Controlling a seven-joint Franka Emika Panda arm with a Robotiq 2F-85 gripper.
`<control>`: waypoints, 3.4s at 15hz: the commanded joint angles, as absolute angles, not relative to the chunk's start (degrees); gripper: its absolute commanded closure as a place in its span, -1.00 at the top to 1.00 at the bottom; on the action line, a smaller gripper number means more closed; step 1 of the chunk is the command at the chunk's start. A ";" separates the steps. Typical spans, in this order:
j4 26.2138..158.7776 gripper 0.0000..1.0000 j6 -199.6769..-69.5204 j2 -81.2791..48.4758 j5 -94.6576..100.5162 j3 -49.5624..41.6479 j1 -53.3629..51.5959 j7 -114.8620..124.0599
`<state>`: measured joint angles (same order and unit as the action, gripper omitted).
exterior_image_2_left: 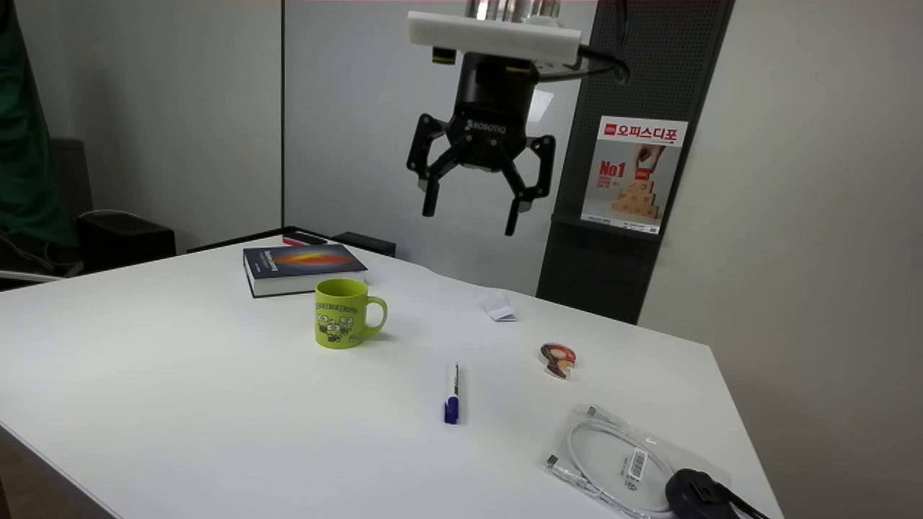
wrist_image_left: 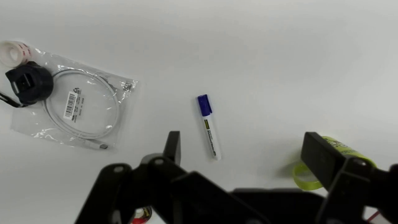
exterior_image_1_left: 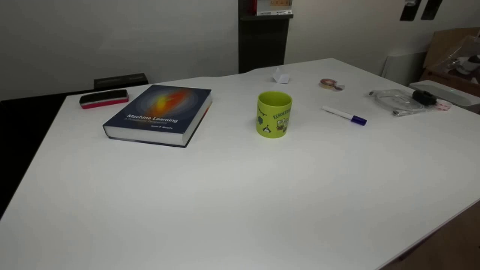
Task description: Put the pen in the mug
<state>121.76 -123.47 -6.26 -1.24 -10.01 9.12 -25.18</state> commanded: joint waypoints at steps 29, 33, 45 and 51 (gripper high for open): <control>123.62 1.00 -153.43 -28.29 4.60 -2.32 13.74 -30.79; 121.80 1.00 -156.63 -30.97 7.76 -5.27 10.84 -25.21; 111.72 0.46 -156.66 -42.14 7.60 -3.81 10.69 -21.01; 109.65 -0.37 -157.12 -43.64 7.25 -3.07 11.87 -21.60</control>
